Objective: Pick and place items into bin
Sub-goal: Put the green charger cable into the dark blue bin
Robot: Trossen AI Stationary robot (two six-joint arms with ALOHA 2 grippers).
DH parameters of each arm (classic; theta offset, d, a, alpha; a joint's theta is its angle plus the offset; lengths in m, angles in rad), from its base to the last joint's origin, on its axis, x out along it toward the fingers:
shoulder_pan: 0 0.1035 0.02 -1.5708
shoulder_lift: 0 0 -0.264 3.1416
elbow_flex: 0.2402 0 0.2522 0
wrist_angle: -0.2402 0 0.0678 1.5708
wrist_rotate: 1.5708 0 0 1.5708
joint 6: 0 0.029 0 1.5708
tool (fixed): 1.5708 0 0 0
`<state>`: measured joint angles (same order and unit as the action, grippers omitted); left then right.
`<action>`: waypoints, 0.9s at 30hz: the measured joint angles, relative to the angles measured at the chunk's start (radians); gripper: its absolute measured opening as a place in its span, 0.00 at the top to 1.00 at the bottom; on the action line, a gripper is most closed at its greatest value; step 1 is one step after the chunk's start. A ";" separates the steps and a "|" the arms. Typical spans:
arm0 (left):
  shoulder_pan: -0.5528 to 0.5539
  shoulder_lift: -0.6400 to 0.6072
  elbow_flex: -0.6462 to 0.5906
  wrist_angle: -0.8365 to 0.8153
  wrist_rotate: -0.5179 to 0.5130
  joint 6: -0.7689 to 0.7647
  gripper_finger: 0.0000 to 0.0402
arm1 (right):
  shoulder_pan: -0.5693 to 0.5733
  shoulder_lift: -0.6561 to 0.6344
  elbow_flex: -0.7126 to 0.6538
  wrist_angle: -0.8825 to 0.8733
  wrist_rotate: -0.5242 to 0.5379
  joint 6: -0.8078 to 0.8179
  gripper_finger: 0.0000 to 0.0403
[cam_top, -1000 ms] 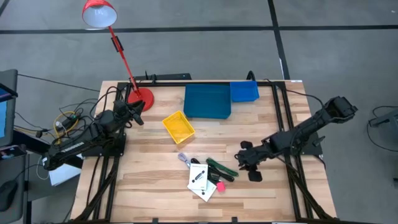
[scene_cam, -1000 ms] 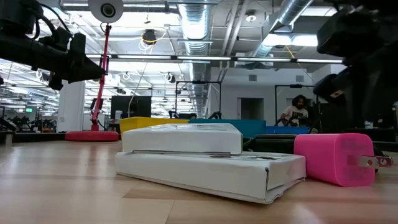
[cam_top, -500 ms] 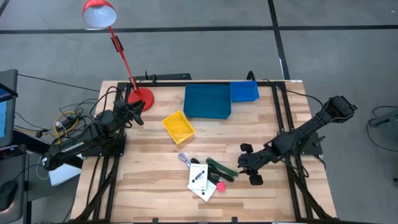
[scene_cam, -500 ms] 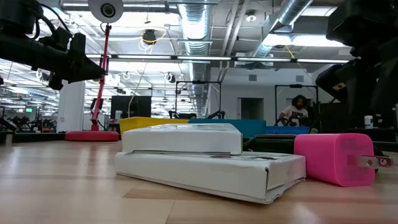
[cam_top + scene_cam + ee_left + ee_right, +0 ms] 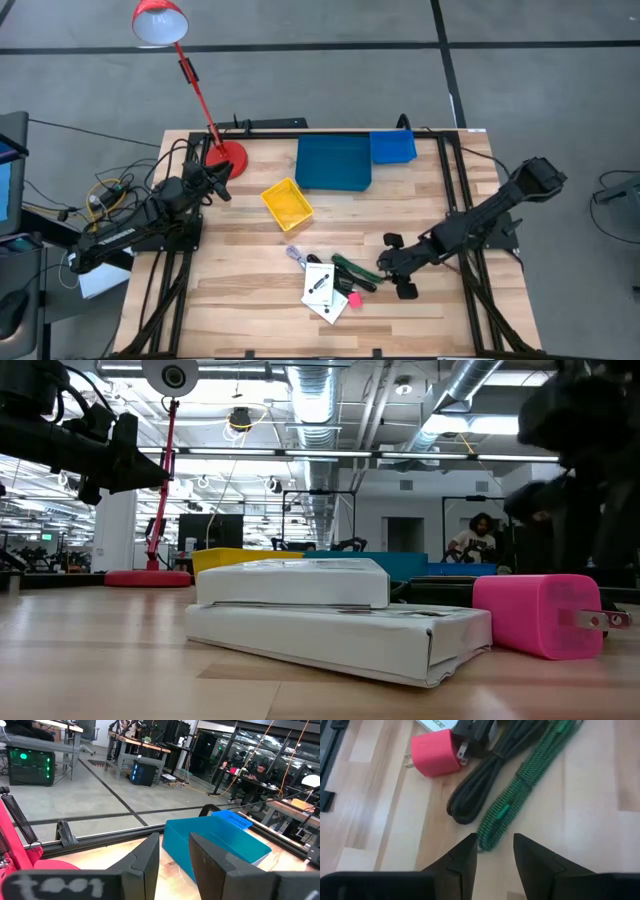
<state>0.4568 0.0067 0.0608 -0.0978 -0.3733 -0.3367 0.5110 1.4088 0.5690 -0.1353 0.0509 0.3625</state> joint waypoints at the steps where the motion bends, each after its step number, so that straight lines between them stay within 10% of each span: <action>1: 0.000 0.000 0.000 0.000 0.000 0.000 0.77 | 0.000 0.019 -0.002 -0.004 0.000 0.003 0.69; 27: 0.000 0.000 0.000 0.000 0.000 0.000 0.77 | -0.003 0.102 -0.001 0.054 -0.050 0.007 0.69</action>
<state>0.4568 0.0064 0.0611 -0.0978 -0.3733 -0.3367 0.5083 1.5108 0.5682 -0.0811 0.0008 0.3695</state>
